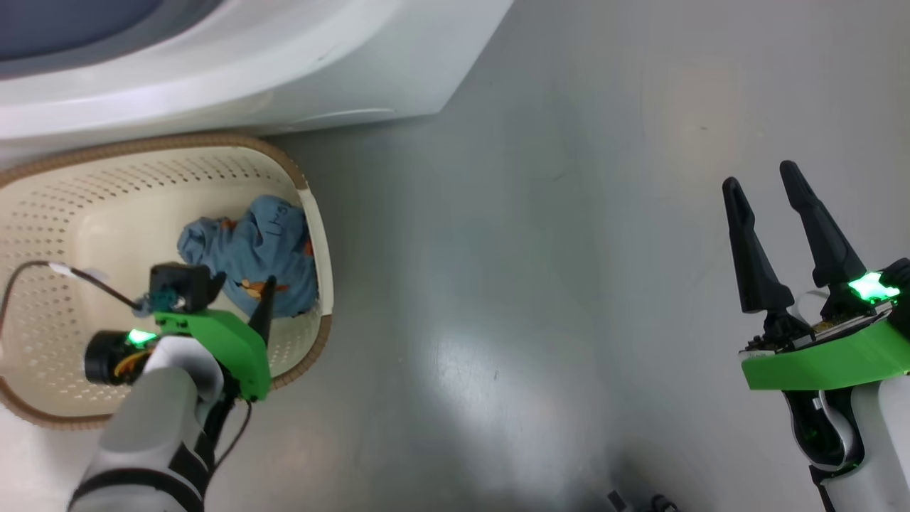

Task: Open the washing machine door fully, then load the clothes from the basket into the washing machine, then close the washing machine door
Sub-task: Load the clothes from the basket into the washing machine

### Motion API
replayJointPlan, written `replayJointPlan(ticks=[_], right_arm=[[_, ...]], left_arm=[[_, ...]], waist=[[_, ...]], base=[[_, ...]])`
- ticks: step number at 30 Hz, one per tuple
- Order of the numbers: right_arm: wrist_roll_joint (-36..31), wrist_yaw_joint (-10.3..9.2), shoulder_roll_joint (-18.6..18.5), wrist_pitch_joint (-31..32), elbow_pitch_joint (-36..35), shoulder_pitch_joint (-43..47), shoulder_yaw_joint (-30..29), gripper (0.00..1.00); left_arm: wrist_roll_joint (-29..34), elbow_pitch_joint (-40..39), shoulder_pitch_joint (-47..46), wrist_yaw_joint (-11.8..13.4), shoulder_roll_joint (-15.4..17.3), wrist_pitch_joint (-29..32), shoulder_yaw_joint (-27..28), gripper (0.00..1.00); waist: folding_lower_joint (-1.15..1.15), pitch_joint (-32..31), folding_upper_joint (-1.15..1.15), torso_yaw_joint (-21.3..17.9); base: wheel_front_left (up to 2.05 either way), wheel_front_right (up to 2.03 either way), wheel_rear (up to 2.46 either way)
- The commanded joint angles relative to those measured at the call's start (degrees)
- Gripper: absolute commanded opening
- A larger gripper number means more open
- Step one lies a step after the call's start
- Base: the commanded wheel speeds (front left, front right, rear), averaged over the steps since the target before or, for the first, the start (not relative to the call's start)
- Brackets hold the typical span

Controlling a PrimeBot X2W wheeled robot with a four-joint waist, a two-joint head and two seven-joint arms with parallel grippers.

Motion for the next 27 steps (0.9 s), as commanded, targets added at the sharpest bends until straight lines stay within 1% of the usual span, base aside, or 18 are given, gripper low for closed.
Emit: replayJointPlan(ticks=[1, 9, 17, 25, 26, 27], right_arm=[[0.35, 0.51, -0.79, -0.27, -1.58, 0.16, 1.36, 1.0], [0.42, 0.51, -1.12, -0.27, -2.37, -0.75, 1.62, 1.0], [0.37, 0.51, -1.67, -0.27, -3.65, -1.68, 1.26, 1.0], [0.18, 0.51, -1.86, -0.27, -4.17, -1.91, 1.42, 1.0], [0.19, 0.51, -1.88, -0.27, -4.18, -1.93, 1.45, 1.0], [0.19, 0.51, -1.91, -0.27, -4.18, -1.92, 1.47, 1.0]], left_arm=[[-0.09, 0.29, -0.22, -0.2, 2.24, -0.38, 0.75, 1.0], [-1.14, 4.32, -5.08, -0.38, 2.86, -0.38, -0.62, 1.0], [-3.63, 5.86, -8.73, -0.4, 3.13, 0.51, -2.69, 1.0], [-6.69, 6.4, -10.24, -0.41, 3.97, 2.15, -5.14, 1.0], [-7.1, 6.44, -10.3, -0.41, 4.04, 2.28, -5.35, 0.84], [-7.47, 6.47, -10.35, -0.41, 4.09, 2.39, -5.59, 0.58]], waist=[[0.0, 1.48, 0.0, -0.73], [0.0, 5.07, 0.0, -1.09], [0.0, 8.15, 0.0, -1.4], [0.0, 9.51, 0.0, -1.81], [0.0, 9.52, 0.0, -1.86], [0.0, 9.48, 0.0, -1.89]], base=[[0.0, 0.0, 0.0], [0.0, 0.0, 0.0], [0.0, 0.0, 0.0], [0.0, 0.0, 0.0], [0.0, 0.0, 0.0], [0.0, 0.0, 0.0]])
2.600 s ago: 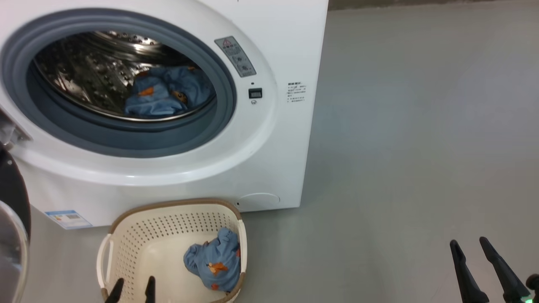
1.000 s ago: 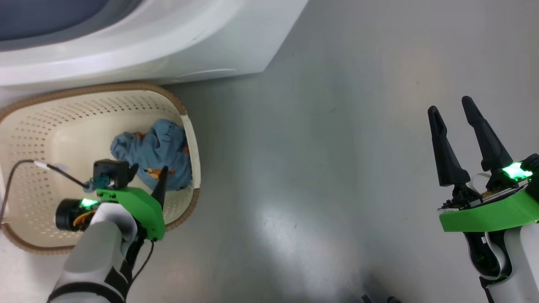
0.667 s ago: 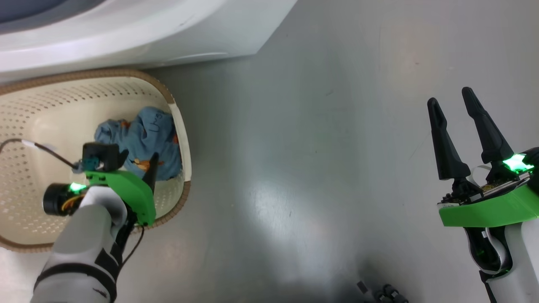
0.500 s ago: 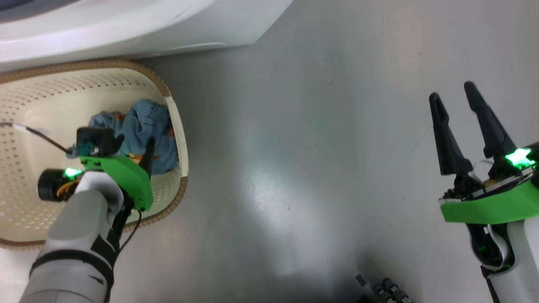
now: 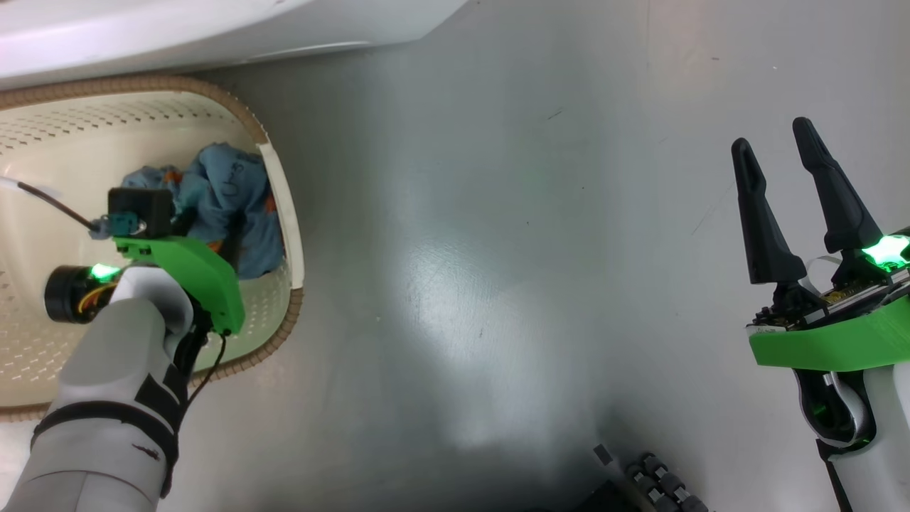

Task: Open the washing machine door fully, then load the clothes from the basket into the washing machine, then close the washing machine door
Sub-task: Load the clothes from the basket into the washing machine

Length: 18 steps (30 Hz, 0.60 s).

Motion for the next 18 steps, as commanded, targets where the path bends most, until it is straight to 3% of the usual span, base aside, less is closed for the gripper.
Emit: replayJointPlan(ticks=[1, 2, 10, 18], right_arm=[[0.1, 0.51, -1.09, -0.27, -1.33, 1.41, 1.13, 1.0], [0.09, 0.51, -1.13, -0.27, -1.29, 1.42, 1.11, 1.0], [-0.32, 0.51, -1.19, -0.27, -0.86, 1.69, 0.74, 1.0], [-0.55, 0.51, -1.06, -0.27, 0.18, 3.02, 0.42, 1.0]], left_arm=[[-0.43, -0.1, 1.06, -0.14, 1.77, -0.03, 0.52, 0.12], [-0.83, -0.08, 1.0, -0.14, 1.87, -0.03, 0.33, 0.0], [-4.03, 0.04, 1.64, -0.14, 1.18, -0.64, -0.82, 0.0], [-8.64, 0.06, 4.68, -0.14, 1.26, -2.57, 1.66, 0.0]], waist=[[0.0, -0.09, 0.0, -0.01], [0.0, -0.2, 0.0, 0.0], [0.0, -3.05, 0.0, 1.52], [0.0, -9.63, 0.0, 4.13]], base=[[0.0, 0.0, 0.0], [0.0, 0.0, 0.0], [0.0, 0.0, 0.0], [0.0, 0.0, 0.0]])
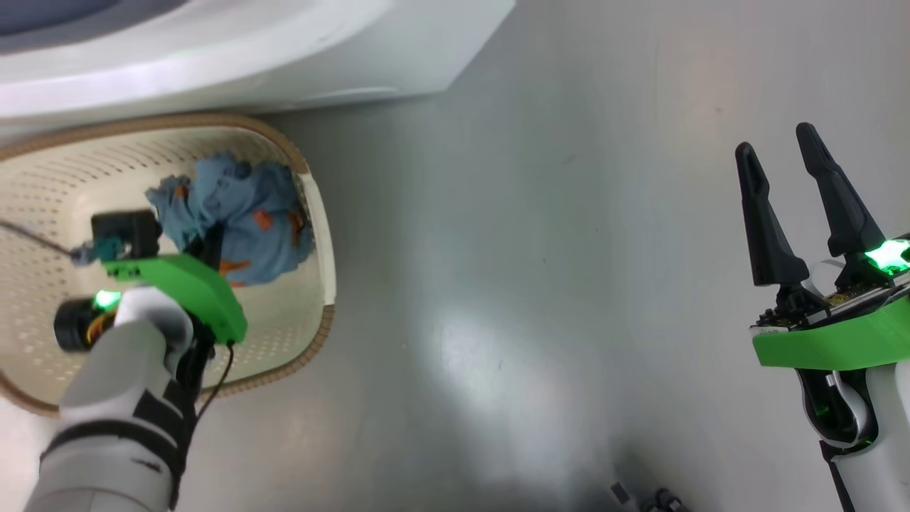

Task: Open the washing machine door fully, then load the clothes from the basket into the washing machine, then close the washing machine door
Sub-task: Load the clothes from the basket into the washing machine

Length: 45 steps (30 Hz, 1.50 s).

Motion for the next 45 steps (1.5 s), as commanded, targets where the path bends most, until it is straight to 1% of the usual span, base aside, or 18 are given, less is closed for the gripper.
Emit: replayJointPlan(ticks=[1, 5, 10, 11, 12, 13, 14, 21, 34, 39, 45], right_arm=[[-0.41, 0.51, -0.8, -0.27, -0.73, 3.16, 0.73, 1.0], [-0.54, 0.51, -0.94, -0.27, 0.14, 5.11, 0.34, 1.0], [-0.67, 0.51, -1.14, -0.27, 1.07, 7.6, 0.13, 1.0], [-0.67, 0.51, -1.14, -0.27, 1.07, 7.6, 0.13, 1.0], [-0.7, 0.51, -1.31, -0.27, 1.43, 8.54, 0.05, 1.0], [-0.7, 0.51, -1.38, -0.27, 1.57, 9.01, -0.04, 1.0], [-0.7, 0.51, -1.38, -0.27, 1.57, 9.01, -0.04, 1.0], [-0.91, 0.51, -1.42, -0.27, 2.24, 12.39, -0.4, 1.0], [-1.12, 0.51, -0.11, -0.27, 3.56, 19.57, -1.59, 1.0], [-1.27, 0.51, 0.02, -0.27, 3.58, 21.98, -2.39, 1.0], [-1.5, 0.51, -0.01, -0.27, 3.5, 24.2, -3.47, 1.0]], left_arm=[[-1.32, -0.39, 3.76, -0.14, 1.66, -0.68, 2.02, 0.0], [-2.69, -4.04, 6.71, -0.11, 2.36, -0.86, 3.91, 0.0], [-2.07, -11.61, 12.11, 0.78, 3.2, -0.88, 7.15, 0.0], [-2.07, -11.61, 12.11, 0.78, 3.2, -0.88, 7.15, 0.0], [-1.45, -14.63, 14.27, 0.92, 3.26, -0.88, 8.69, 0.0], [-0.99, -16.01, 15.33, 0.92, 3.25, -0.88, 9.36, 0.0], [-0.99, -16.01, 15.33, 0.92, 3.25, -0.88, 9.36, 0.0], [3.06, -25.04, 22.39, 1.27, 2.92, -0.89, 14.5, 0.0], [11.23, -42.35, 37.48, 0.65, 0.9, -0.89, 21.07, 0.0], [14.38, -49.8, 43.71, 0.73, -0.03, -0.89, 22.29, 0.0], [16.23, -59.13, 51.31, 1.31, -1.48, -0.89, 23.37, 0.0]], waist=[[0.0, -4.49, 0.0, 2.17], [0.0, -8.54, 0.0, 3.48], [0.0, -13.58, 0.0, 4.78], [0.0, -13.58, 0.0, 4.78], [0.0, -15.52, 0.0, 5.22], [0.0, -16.45, 0.0, 5.43], [0.0, -16.45, 0.0, 5.43], [0.0, -22.74, 0.0, 6.3], [0.0, -33.0, 0.0, 6.79], [0.0, -35.48, 0.0, 6.72], [0.0, -37.17, 0.0, 6.6]], base=[[0.0, 0.0, 0.0], [0.0, 0.0, 0.0], [0.0, 0.0, 0.0], [0.0, 0.0, 0.0], [0.0, 0.0, 0.0], [0.0, 0.0, 0.0], [0.0, 0.0, 0.0], [0.0, 0.0, 0.0], [0.0, 0.0, 0.0], [0.0, 0.0, 0.0], [0.0, 0.0, 0.0]])
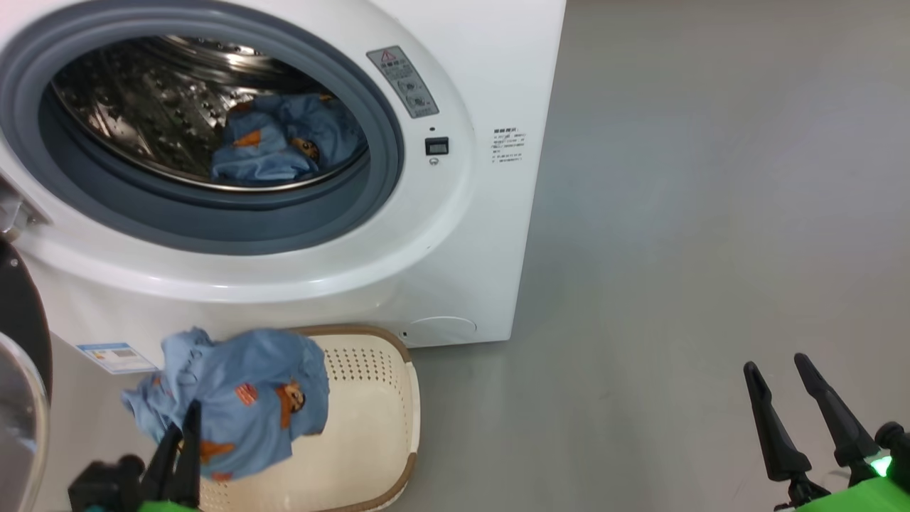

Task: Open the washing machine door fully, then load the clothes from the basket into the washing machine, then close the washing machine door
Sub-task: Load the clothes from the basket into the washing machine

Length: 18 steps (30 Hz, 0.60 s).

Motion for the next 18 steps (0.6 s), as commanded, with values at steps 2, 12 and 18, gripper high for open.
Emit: replayJointPlan(ticks=[2, 12, 18], right_arm=[[-0.33, 0.51, -1.0, -0.27, -1.27, 0.91, 0.38, 1.0], [-0.43, 0.51, -0.75, -0.27, -1.61, 2.39, -0.64, 1.0], [-0.42, 0.51, -0.51, -0.27, -1.83, 2.52, -0.94, 1.0]], left_arm=[[0.52, -4.38, 1.94, 0.46, 0.22, -0.77, 2.16, 0.0], [-1.74, -13.95, 9.86, 2.75, -0.67, -0.77, 1.93, 0.0], [-5.49, -14.57, 9.22, 3.94, -0.71, -0.78, 0.41, 0.0]], waist=[[0.01, -1.02, 0.0, 0.05], [0.01, -1.42, 0.0, 0.18], [0.01, -0.77, 0.0, 0.27]], base=[[0.0, 0.0, 0.0], [0.0, 0.0, 0.0], [0.0, 0.0, 0.0]])
